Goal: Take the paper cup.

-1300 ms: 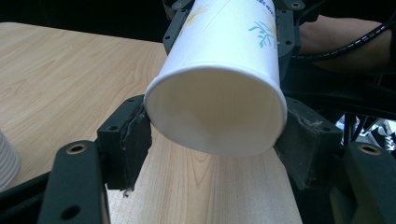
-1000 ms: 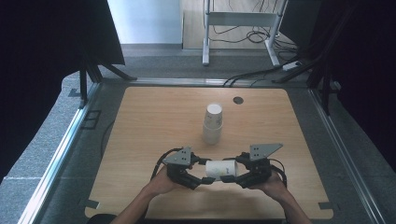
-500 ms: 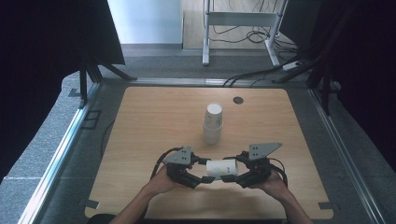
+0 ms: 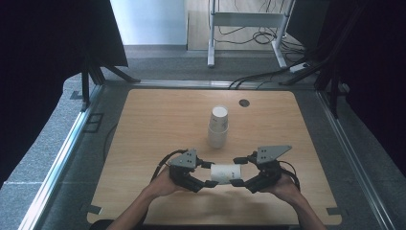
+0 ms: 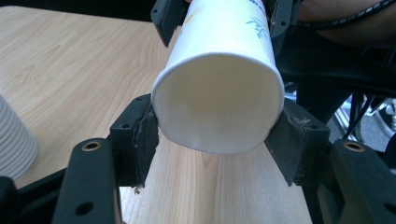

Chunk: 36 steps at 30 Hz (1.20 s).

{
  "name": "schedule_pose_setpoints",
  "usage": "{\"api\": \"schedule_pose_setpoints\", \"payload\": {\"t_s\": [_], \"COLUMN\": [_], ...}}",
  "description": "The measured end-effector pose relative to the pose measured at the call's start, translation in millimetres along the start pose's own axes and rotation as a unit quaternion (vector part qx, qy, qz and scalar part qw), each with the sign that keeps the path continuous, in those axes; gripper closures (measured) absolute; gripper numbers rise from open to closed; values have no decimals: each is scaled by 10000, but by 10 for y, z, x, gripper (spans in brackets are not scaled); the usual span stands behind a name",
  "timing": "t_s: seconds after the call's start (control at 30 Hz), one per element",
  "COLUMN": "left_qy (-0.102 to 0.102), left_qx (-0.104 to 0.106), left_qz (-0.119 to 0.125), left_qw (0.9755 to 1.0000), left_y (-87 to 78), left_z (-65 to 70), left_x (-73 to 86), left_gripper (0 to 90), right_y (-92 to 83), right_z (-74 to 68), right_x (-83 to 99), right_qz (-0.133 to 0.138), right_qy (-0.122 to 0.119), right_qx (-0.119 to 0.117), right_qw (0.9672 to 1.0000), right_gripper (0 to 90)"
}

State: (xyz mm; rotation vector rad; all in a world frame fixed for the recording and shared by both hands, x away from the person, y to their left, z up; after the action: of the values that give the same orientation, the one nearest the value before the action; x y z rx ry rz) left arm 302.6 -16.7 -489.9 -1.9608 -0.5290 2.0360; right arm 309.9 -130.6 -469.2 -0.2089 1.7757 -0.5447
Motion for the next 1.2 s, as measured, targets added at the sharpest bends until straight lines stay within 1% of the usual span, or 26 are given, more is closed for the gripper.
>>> {"api": "schedule_pose_setpoints", "payload": {"t_s": [0.17,0.3,0.4,0.57,0.63,0.67,0.7,0.77,0.93,1.0,1.03,1.07,1.2], "left_qy": [74,138,207,290,293,319,294,302,357,420,453,455,533], "left_qx": [-3,-14,-22,-1,-4,13,7,11,26,21,23,26,37], "left_qz": [-265,-507,-682,-946,-1022,-1087,-1097,-1190,-1421,-1530,-1616,-1648,-1885], "left_qw": [9996,9986,9975,9951,9943,9936,9935,9924,9892,9873,9858,9853,9806], "left_y": [-13,-20,-28,-28,-25,-29,-24,-25,-23,-17,-17,-15,-2], "left_z": [-14,-27,-38,-50,-55,-59,-59,-68,-85,-95,-100,-99,-101], "left_x": [15,27,27,23,21,23,19,20,13,11,9,7,1], "left_gripper": [368,368,368,368,368,368,367,367,367,367,367,367,367], "right_y": [-24,-31,-32,-20,-13,-7,-2,11,66,95,110,128,188], "right_z": [26,45,59,69,74,77,79,87,96,98,95,95,91], "right_x": [18,34,50,74,90,97,106,127,181,193,198,205,226], "right_qz": [-218,-405,-595,-939,-1090,-1158,-1229,-1379,-1778,-1908,-1972,-2051,-2264], "right_qy": [-105,-178,-239,-387,-429,-445,-450,-494,-642,-713,-739,-771,-898], "right_qx": [142,250,322,424,463,485,500,548,637,668,672,693,717], "right_qw": [9996,9987,9974,9939,9920,9911,9901,9877,9799,9767,9753,9732,9672], "right_gripper": [196,181,171,158,154,152,149,148,148,148,149,150,155]}}
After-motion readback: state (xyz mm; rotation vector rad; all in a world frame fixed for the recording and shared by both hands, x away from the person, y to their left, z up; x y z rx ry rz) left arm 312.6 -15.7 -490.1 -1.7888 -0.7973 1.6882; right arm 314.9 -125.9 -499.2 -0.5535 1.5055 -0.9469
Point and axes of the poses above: each handheld gripper's, and its own axes: y roughly forward along the jaws, x roughly out of its underside, z roughly to its right, the point moved 10 cm from there along y, roughly forward along the jaws, and after that the axes turned 4 degrees about y, right-handed, at the moved point
